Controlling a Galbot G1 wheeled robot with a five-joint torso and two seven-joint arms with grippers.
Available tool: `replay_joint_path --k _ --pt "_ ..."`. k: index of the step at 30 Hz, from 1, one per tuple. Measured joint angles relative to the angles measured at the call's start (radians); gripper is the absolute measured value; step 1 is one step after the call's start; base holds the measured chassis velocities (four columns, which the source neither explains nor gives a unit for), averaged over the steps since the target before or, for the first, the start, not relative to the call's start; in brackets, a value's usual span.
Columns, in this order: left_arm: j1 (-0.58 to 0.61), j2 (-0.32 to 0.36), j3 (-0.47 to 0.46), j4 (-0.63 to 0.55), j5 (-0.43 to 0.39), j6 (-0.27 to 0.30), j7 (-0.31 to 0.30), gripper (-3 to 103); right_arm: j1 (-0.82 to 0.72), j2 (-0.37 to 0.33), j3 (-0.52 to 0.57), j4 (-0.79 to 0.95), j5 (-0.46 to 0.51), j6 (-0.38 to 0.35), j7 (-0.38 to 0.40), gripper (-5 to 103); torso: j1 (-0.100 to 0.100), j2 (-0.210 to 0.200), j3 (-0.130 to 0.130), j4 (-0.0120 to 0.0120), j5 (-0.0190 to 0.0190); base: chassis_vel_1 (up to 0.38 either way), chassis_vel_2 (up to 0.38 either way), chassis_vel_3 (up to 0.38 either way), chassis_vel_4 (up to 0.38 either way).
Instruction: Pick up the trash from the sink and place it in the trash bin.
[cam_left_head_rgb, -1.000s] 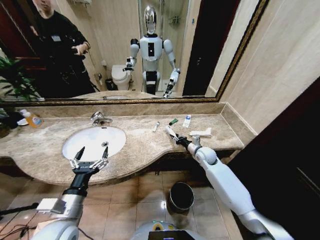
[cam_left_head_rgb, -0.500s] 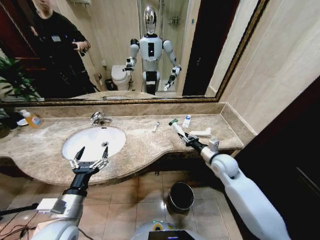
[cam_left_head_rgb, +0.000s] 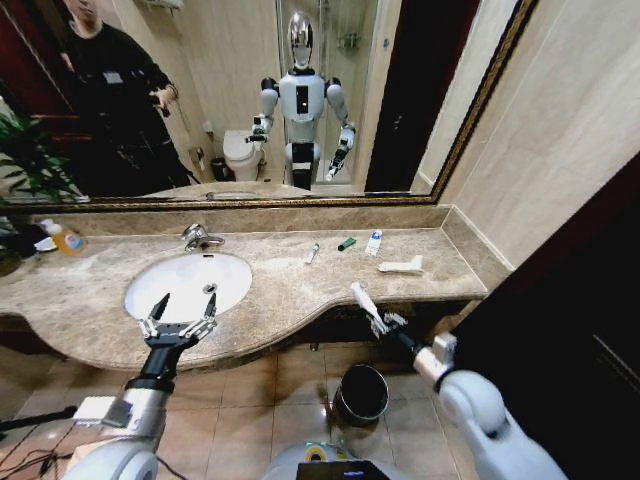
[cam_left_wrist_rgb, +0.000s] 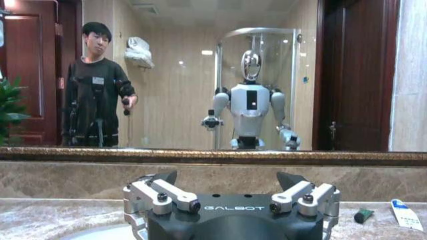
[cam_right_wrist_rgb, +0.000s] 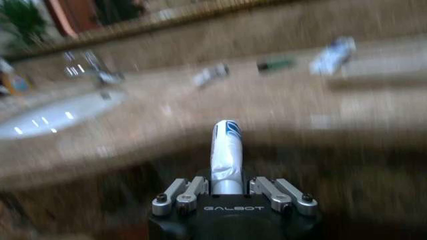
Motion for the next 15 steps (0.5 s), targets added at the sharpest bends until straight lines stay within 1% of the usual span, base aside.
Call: replay_joint_path --k 3,4,6,7,10,12,15 --pt "0.0 0.0 0.0 0.0 0.0 0.0 0.0 100 0.014 0.068 -0.018 -0.122 -0.094 0.048 -0.011 27 0.0 0.0 0.0 0.0 0.0003 0.0 0.0 0.0 0.0" --pt "0.0 0.0 0.0 0.0 0.0 0.0 0.0 100 0.014 0.068 -0.018 -0.122 -0.094 0.048 -0.011 27 0.0 0.0 0.0 0.0 0.0003 0.0 0.0 0.0 0.0" --pt "0.0 0.0 0.0 0.0 0.0 0.0 0.0 100 0.05 0.115 -0.028 -0.225 -0.152 0.061 0.004 27 0.0 0.0 0.0 0.0001 0.0005 0.0 0.0 0.0 0.0" --pt "0.0 0.0 0.0 0.0 0.0 0.0 0.0 100 0.05 0.115 -0.028 -0.225 -0.152 0.061 0.004 27 0.0 0.0 0.0 0.0001 0.0005 0.0 0.0 0.0 0.0" --pt "0.0 0.0 0.0 0.0 0.0 0.0 0.0 100 0.113 0.155 -0.03 -0.357 -0.21 0.075 0.035 27 0.0 0.0 0.0 0.0002 0.0004 0.0 0.0 0.0 0.0" --pt "0.0 0.0 0.0 0.0 0.0 0.0 0.0 100 0.129 0.161 -0.03 -0.391 -0.222 0.079 0.04 27 0.0 0.0 0.0 0.0002 0.0002 0.0 0.0 0.0 0.0" --pt "0.0 0.0 0.0 0.0 0.0 0.0 0.0 100 0.168 0.18 -0.024 -0.492 -0.258 0.096 0.047 27 0.0 0.0 0.0 0.0002 0.0003 0.0 0.0 0.0 0.0"
